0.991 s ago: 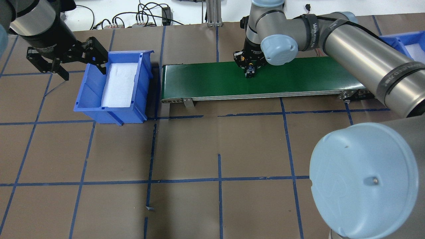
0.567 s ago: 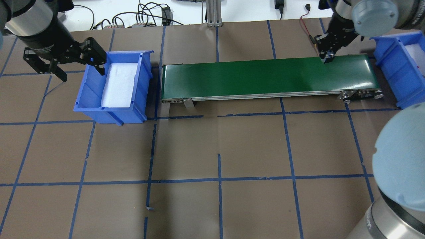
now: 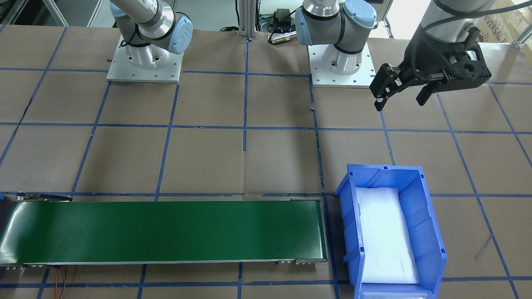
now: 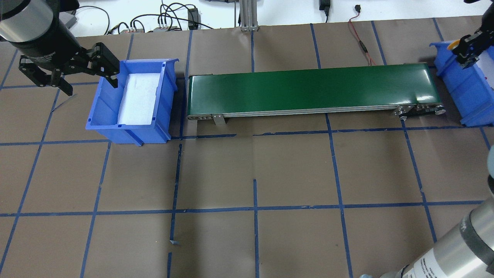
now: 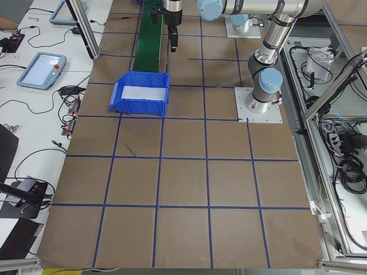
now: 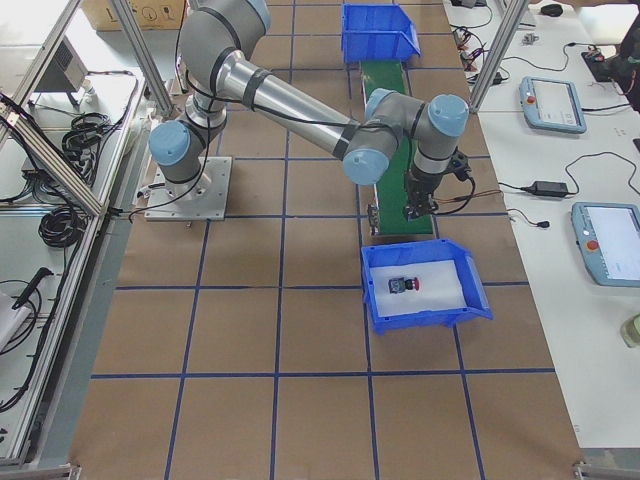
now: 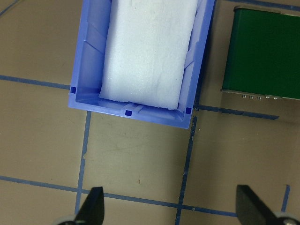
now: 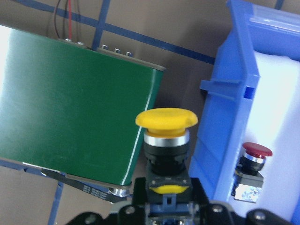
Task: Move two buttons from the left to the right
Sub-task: 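Lower the yellow button into the bin beside the red button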
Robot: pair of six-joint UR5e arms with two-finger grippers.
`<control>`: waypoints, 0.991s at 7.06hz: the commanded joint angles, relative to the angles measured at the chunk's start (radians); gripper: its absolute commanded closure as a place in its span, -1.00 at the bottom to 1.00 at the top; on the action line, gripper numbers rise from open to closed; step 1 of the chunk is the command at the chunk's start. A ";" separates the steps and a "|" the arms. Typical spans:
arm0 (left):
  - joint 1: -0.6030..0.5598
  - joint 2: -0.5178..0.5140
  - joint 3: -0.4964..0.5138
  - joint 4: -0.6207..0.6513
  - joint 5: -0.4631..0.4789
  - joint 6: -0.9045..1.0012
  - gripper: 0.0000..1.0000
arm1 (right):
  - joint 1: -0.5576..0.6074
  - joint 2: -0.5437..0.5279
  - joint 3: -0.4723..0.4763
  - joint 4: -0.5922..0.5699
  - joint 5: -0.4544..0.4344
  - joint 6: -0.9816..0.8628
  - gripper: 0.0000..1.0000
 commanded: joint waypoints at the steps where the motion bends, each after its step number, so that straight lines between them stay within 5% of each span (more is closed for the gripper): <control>1: 0.007 0.002 -0.012 -0.011 -0.005 -0.001 -1.00 | -0.042 0.082 -0.217 0.157 -0.004 -0.031 0.85; 3: 0.011 -0.015 -0.018 0.001 -0.008 -0.001 -1.00 | -0.049 0.177 -0.322 0.172 -0.003 -0.043 0.85; 7: 0.011 -0.002 -0.021 -0.009 -0.061 0.007 -1.00 | -0.137 0.263 -0.332 0.172 0.022 -0.071 0.84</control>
